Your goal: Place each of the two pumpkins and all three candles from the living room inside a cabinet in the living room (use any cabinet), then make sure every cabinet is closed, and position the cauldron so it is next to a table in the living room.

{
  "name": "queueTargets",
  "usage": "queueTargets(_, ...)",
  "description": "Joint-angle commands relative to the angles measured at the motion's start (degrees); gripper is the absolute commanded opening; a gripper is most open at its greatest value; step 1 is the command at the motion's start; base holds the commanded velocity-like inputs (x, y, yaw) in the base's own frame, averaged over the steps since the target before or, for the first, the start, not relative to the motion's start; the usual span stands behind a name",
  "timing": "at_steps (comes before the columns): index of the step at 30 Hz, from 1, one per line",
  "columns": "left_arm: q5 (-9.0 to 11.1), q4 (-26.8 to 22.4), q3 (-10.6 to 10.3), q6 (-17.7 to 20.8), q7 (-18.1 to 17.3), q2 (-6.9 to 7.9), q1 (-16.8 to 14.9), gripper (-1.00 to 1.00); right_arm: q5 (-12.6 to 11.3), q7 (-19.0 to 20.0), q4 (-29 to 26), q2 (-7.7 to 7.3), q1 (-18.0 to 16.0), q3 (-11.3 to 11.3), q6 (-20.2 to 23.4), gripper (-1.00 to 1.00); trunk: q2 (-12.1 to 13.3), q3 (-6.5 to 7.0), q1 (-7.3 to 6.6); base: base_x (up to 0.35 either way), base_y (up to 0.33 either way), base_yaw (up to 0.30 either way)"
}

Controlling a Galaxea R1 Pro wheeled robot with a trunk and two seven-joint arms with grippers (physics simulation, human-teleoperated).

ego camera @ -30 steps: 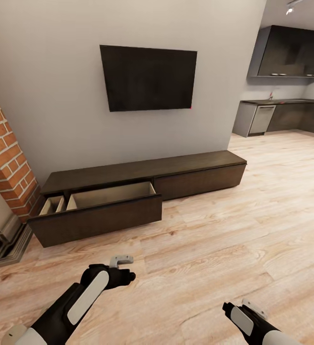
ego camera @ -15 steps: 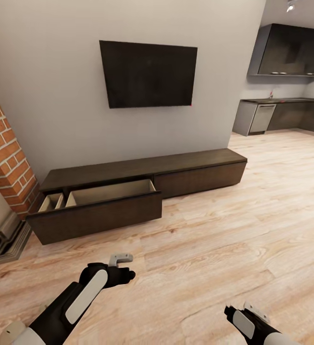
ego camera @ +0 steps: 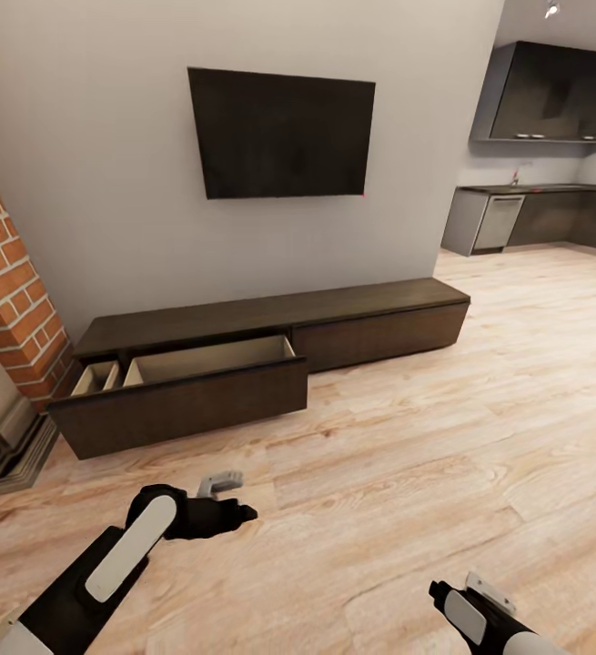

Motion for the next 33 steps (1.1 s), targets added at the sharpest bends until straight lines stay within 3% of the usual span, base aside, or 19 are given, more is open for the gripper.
queueTargets(1, 3.33, -1.10, -0.05, 0.93, 0.59, 0.98, -0.05, 1.00, -0.36, 0.01, -0.15, -0.07, -0.01, 0.49, 0.17, 1.00, -0.44, -0.24, 0.22, 0.000, 0.000, 0.000)
queueTargets(2, 6.24, -2.47, -0.08, 1.78, 0.57, 2.03, -0.04, 1.00, -0.36, 0.99, -0.15, -0.11, -0.01, 0.49, 0.16, 1.00, -0.84, -0.42, 0.44, 0.000, 0.000, 0.000)
queueTargets(3, 7.53, -3.30, -0.11, 2.13, 0.43, 2.48, -0.04, 1.00, -0.36, 1.72, -0.15, -0.12, -0.01, 0.49, 0.16, 1.00, -1.24, -0.60, 0.66, 0.000, 0.000, 0.000)
queueTargets(6, 9.40, -4.66, -0.07, 3.36, -0.75, 3.29, -0.04, 1.00, -0.42, 3.34, 0.09, -0.11, -0.01, 0.49, 0.15, 1.00, -2.44, -1.14, 1.32, 0.000, 0.000, 0.000)
queueTargets(33, 9.69, -4.63, -0.22, 4.00, -1.26, 3.27, -0.04, 1.00, -0.62, 3.71, 1.08, 0.05, -0.01, 0.49, -1.40, 1.00, -13.27, -5.98, 7.25, 0.000, 0.000, 0.000)
